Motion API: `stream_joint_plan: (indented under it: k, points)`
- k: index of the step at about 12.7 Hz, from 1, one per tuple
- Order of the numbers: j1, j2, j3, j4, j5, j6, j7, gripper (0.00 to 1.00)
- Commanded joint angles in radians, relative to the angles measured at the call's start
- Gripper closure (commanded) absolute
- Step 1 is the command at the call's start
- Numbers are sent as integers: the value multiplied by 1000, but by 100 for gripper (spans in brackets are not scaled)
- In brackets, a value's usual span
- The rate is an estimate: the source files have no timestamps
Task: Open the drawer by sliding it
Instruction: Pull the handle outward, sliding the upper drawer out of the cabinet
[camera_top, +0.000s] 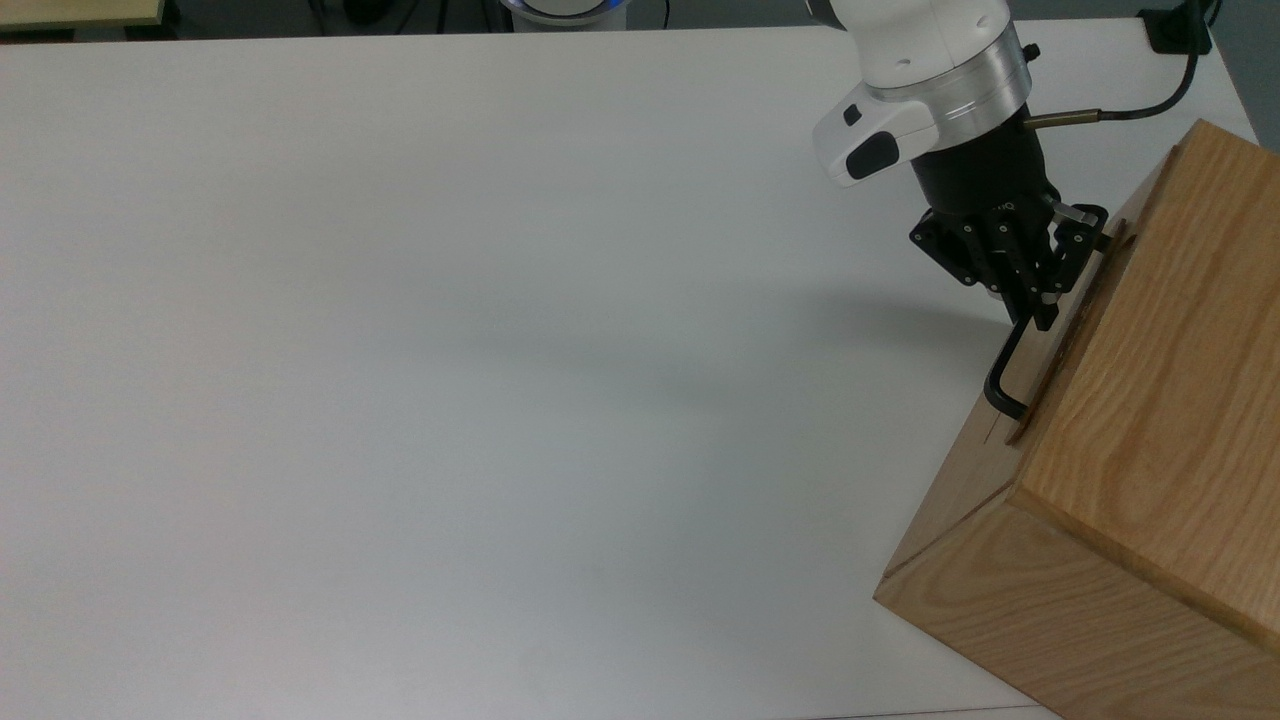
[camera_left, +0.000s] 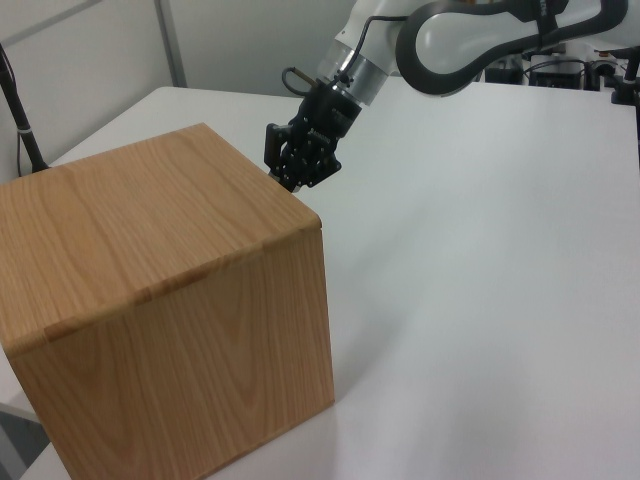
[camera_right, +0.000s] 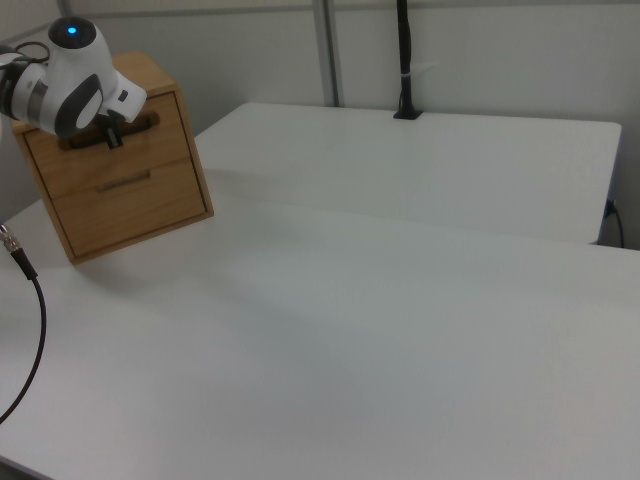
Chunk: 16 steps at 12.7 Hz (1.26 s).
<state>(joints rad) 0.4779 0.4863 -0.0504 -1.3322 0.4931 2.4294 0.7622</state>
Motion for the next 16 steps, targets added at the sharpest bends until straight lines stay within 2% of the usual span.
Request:
stream_joint_plan:
  k: [1,3,5,9,12,16]
  points:
    - [4,0,-6,7,10,7,-3,100]
    - [-5,-32,-12,-1,9,-4,-4,100]
    - [-16,-86,-12,-60,9,-30,-15,100]
    - [-82,-175,-12,-142,19,-162,-92,100]
    - [-154,-279,-14,-241,30,-271,-185,100]
    - [-229,-319,-35,-248,61,-442,-303,100]
